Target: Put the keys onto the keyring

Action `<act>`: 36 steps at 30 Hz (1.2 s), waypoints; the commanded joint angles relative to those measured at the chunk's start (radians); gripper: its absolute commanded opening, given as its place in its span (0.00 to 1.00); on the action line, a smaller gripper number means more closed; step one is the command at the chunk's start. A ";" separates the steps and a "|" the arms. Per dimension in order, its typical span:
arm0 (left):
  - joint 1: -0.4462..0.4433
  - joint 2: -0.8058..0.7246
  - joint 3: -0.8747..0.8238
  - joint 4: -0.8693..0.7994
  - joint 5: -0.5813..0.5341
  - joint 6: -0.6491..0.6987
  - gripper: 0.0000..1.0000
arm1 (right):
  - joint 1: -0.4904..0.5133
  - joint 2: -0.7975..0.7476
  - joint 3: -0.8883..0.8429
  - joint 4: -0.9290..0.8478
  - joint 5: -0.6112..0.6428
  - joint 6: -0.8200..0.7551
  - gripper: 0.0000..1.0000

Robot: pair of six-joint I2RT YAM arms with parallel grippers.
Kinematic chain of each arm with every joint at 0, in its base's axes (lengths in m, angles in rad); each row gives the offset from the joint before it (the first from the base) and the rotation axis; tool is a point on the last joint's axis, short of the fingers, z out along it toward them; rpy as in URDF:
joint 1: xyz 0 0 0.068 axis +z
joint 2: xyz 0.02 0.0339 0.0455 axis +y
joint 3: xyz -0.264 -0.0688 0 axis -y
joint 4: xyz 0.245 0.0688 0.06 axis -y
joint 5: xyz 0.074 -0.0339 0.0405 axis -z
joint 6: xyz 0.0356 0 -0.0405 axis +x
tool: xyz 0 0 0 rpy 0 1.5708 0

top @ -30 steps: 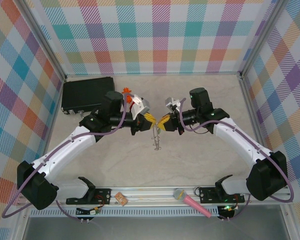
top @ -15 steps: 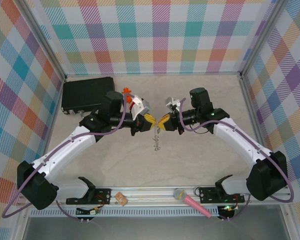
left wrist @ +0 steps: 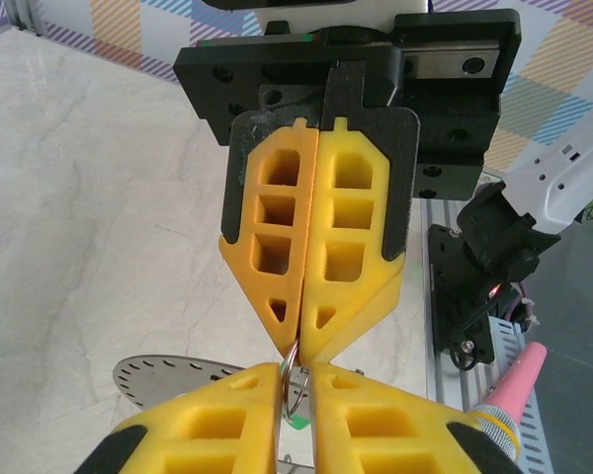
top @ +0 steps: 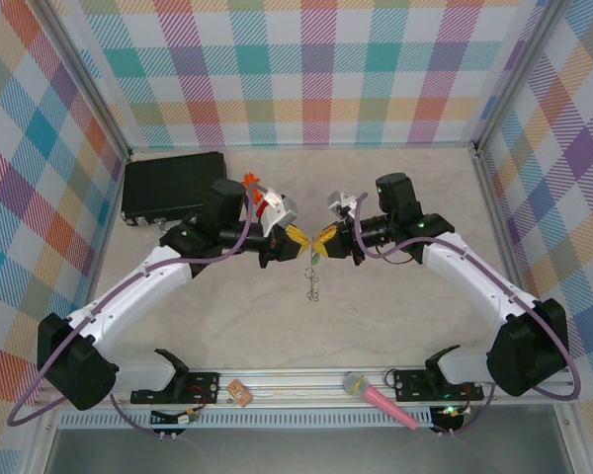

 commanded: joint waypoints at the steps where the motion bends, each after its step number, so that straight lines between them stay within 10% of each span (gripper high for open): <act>1: 0.006 0.014 0.007 -0.021 0.006 -0.003 0.19 | 0.007 -0.032 0.006 0.043 -0.060 0.000 0.00; 36: -0.003 0.027 0.004 0.031 0.102 -0.016 0.00 | 0.019 -0.028 -0.001 0.062 -0.061 0.013 0.00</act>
